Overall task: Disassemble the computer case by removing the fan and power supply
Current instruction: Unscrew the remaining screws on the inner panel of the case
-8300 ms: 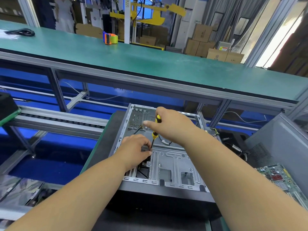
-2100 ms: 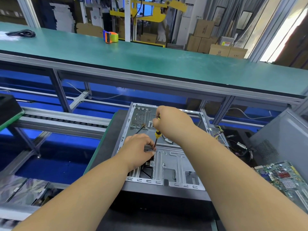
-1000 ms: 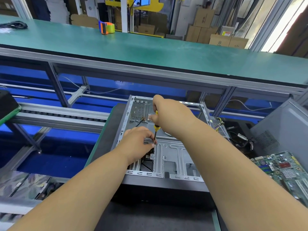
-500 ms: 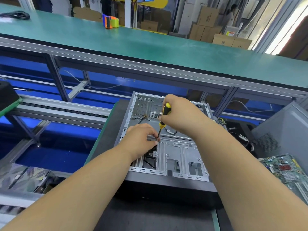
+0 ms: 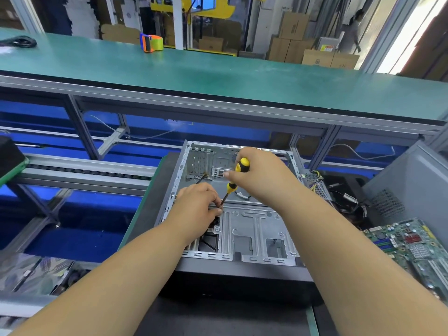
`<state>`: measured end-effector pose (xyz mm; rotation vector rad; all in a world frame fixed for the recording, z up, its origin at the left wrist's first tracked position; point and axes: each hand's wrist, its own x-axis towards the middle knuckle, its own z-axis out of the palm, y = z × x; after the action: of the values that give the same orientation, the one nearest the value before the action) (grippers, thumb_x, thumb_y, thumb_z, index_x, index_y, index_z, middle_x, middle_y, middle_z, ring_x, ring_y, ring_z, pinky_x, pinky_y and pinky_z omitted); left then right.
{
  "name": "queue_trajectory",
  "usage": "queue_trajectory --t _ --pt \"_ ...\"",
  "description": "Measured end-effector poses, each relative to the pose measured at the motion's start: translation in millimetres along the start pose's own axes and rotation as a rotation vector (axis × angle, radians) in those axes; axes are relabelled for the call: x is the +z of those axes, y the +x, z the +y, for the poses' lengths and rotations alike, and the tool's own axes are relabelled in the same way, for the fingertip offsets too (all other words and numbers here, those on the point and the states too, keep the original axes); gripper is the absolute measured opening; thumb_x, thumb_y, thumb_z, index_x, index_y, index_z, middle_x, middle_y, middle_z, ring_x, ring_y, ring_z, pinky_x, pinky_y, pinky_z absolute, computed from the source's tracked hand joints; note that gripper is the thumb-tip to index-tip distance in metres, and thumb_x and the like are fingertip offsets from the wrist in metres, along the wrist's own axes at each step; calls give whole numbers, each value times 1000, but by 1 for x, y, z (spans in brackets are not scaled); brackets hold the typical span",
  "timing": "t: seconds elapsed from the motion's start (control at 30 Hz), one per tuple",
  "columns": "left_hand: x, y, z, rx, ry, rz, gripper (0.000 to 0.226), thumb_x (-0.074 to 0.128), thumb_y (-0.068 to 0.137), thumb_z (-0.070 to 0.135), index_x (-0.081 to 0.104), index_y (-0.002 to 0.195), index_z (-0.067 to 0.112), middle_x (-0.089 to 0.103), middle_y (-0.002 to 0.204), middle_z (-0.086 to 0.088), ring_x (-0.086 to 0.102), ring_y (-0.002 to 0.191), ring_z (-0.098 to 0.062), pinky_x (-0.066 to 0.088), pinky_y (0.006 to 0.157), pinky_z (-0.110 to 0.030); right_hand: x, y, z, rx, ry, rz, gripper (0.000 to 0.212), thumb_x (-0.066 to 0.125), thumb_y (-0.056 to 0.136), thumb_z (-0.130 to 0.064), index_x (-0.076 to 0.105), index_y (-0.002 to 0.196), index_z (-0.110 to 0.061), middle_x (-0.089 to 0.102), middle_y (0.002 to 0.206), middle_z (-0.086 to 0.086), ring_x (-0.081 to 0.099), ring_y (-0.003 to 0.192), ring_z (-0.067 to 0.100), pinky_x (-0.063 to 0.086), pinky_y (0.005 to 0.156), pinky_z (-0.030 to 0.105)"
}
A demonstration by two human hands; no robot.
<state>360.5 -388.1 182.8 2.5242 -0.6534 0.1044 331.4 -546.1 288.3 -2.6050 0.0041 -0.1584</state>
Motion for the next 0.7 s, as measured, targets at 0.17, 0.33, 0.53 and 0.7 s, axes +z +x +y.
queue_trajectory --t 0.17,0.33,0.53,0.7 --pt "0 -1 1 -6 -144 2 10 66 91 24 60 85 30 57 95 15 54 92 -6 42 87 -29 -9 -5 16 30 182 106 21 69 86 -34 60 87 -16 63 76 2 57 69 19 46 62 32" --pt "-2 4 25 -197 -669 24 14 61 95 18 64 85 28 69 82 7 63 79 -5 47 75 -24 -32 -15 52 184 592 255 16 70 84 -30 61 76 -18 50 52 -12 42 49 5 35 54 26" --pt "11 28 91 -227 -1150 -10 12 58 95 7 68 91 14 69 75 3 64 72 -7 49 70 -16 -70 -39 121 385 1090 346 17 68 89 -18 58 75 -15 53 53 -4 41 50 11 35 46 21" --pt "46 35 150 -192 -970 -132 14 63 91 2 68 86 13 68 79 -5 60 75 -10 48 74 -16 -96 -68 178 474 1188 457 13 68 88 -22 60 84 -13 55 56 -2 44 44 11 38 47 25"
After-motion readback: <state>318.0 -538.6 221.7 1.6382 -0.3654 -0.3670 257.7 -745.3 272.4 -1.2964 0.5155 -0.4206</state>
